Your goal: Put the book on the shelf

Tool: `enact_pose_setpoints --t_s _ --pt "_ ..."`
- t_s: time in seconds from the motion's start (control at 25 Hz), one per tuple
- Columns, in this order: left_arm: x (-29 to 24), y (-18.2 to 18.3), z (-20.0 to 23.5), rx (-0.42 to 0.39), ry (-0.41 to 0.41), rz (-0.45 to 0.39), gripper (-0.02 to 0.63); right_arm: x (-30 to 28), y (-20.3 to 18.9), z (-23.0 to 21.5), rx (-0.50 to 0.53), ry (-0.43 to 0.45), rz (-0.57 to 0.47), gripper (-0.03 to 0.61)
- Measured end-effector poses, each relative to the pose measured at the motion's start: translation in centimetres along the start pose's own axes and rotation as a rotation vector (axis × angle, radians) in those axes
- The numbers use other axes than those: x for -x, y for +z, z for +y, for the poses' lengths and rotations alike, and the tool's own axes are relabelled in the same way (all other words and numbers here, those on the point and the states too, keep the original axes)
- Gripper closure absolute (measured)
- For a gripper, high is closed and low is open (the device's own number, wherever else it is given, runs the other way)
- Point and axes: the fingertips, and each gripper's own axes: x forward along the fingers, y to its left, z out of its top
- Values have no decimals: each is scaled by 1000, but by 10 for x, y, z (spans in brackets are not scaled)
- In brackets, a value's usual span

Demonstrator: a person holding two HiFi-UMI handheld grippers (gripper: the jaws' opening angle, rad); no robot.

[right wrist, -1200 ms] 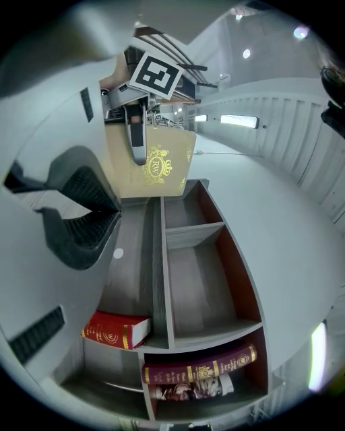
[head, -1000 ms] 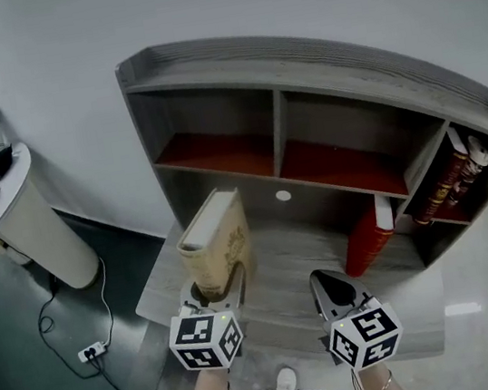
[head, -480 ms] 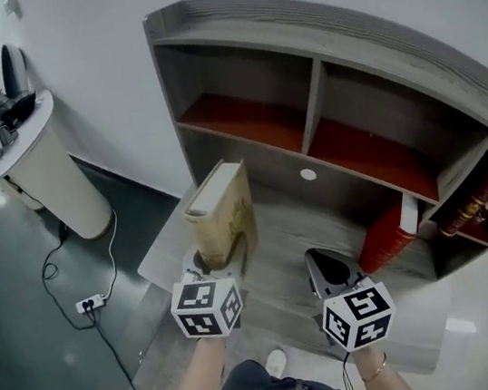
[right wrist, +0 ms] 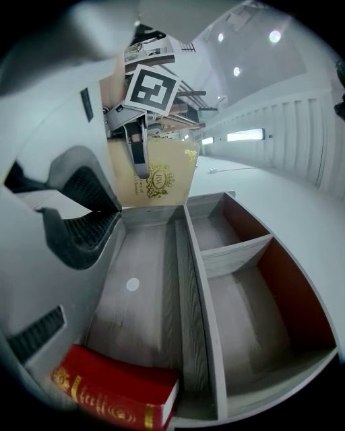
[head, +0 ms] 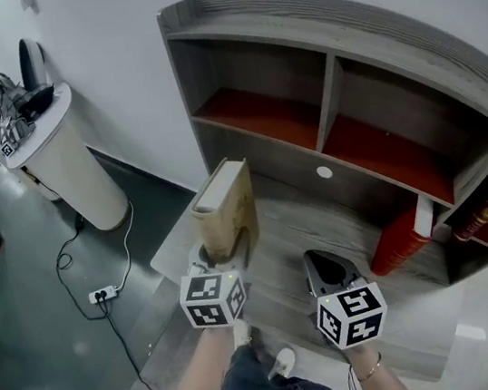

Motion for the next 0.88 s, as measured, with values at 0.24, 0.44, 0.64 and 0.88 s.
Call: enact_pose_setpoints --t_s 0.24,0.44,0.64,0.88 --pt "-25 -22 25 -5 14 10 393 -18 -13 5 4 5 42 569" --pt "-52 -41 45 -31 24 35 393 -40 -12 3 7 3 66 569" --pt "-74 -54 60 2 15 41 393 -64 -16 0 22 1 109 569" --pt "-103 -65 75 9 -12 63 393 -98 -24 0 24 -6 165 569"
